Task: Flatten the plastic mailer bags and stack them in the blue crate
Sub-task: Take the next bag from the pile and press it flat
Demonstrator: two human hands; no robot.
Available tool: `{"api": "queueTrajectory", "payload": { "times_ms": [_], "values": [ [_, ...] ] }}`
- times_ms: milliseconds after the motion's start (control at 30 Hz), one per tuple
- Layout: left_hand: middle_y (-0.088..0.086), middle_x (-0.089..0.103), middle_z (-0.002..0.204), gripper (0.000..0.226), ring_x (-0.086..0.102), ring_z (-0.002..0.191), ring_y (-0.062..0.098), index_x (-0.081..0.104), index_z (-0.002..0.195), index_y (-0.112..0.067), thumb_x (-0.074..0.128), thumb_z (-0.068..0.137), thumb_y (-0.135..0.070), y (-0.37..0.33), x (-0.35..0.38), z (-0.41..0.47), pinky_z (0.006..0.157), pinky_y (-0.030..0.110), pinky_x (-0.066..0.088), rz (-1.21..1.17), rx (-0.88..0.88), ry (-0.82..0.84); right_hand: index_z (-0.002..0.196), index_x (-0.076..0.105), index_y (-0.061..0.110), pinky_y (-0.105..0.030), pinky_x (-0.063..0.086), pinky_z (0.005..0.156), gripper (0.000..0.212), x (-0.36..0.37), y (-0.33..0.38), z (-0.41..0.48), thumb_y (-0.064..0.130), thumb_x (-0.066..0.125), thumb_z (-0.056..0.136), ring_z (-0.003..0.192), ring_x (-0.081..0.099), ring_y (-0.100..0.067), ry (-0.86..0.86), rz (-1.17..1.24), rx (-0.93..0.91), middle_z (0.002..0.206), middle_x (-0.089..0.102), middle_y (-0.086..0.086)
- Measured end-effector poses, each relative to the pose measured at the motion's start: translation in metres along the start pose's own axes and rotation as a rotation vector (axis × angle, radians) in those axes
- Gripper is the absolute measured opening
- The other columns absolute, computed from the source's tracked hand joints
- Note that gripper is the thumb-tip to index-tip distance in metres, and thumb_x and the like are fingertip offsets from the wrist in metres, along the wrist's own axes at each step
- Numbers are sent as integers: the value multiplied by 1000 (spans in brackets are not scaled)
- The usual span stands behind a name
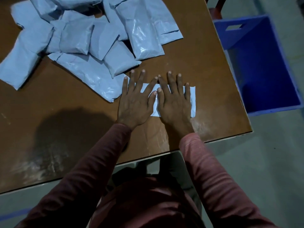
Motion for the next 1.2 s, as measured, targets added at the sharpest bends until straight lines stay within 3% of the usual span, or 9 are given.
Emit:
{"api": "queueTrajectory", "payload": {
  "times_ms": [133, 267, 367, 500, 633, 833, 933, 1067, 1200],
  "values": [
    [13, 20, 171, 51, 14, 159, 37, 33, 162, -30, 25, 113, -46, -1, -5, 1, 126, 59, 14, -25, 0, 4, 160, 27, 36, -52, 10, 126, 51, -3, 2, 0, 42, 18, 110, 159, 6, -24, 23, 10, 6, 171, 15, 3],
    [10, 11, 173, 57, 6, 161, 33, 21, 165, -29, 14, 112, -50, 0, -15, 1, 128, 58, 5, -40, 27, 92, 163, 20, 31, -55, 7, 125, 53, -11, 3, -1, 42, 16, 111, 159, 1, -23, 52, 36, -44, 172, 9, 2],
    [7, 11, 174, 59, 5, 161, 25, 18, 166, -19, 16, 112, -44, 13, -25, -4, 130, 51, 1, -164, 89, 133, 164, 18, 21, -53, 4, 127, 55, -26, 2, -15, 39, 20, 112, 159, 0, -21, 20, 57, -167, 172, 10, 1],
    [9, 14, 173, 57, 7, 161, 28, 20, 165, -12, 22, 113, -35, 27, -31, -18, 130, 48, 5, -180, 141, 126, 162, 24, 11, -45, 10, 128, 54, -28, 10, -65, 32, 28, 113, 159, 5, -20, 73, 157, -362, 170, 18, -4],
    [10, 13, 173, 59, 8, 160, 29, 17, 165, -11, 19, 113, -38, 22, -29, -27, 130, 47, 10, -109, 126, 132, 155, 42, 9, -42, 16, 128, 49, -12, 11, -80, 29, 34, 111, 157, 16, -23, 71, 243, -302, 165, 33, -6],
    [10, 13, 173, 63, 9, 161, 28, 15, 166, -12, 14, 112, -44, 19, -30, -30, 130, 48, 12, -73, 92, 142, 154, 44, 10, -42, 14, 128, 50, -18, 13, -73, 28, 35, 108, 157, 18, -28, 170, 300, -275, 163, 35, -8],
    [9, 8, 174, 62, 2, 161, 26, 12, 166, -10, 21, 113, -42, 9, -38, -39, 131, 45, 6, -115, 35, 123, 156, 39, 10, -40, 7, 129, 52, -33, 10, -67, 33, 30, 110, 158, 12, -25, 314, 383, -268, 166, 28, -7],
    [10, 8, 174, 58, 0, 161, 28, 18, 165, -11, 27, 113, -36, -22, -43, -65, 131, 47, 4, -160, 114, 104, 147, 51, 3, -43, 12, 128, 51, -47, -16, -72, 30, 33, 108, 153, 29, -33, 97, 298, -151, 157, 45, -14],
    [10, 14, 173, 61, 1, 160, 37, 26, 164, -17, 15, 110, -44, -41, -29, -87, 128, 58, 6, -64, 117, 192, 147, 54, 9, -46, 18, 126, 52, -40, -28, -86, 35, 32, 108, 153, 28, -32, 119, 226, -114, 158, 44, -10]
  ]
}}
Point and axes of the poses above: each hand's wrist, its own z-axis towards the middle knuckle, its own x-axis out of the palm, y = z × x, the point moved 2 cm from there along z, towards the middle knuckle
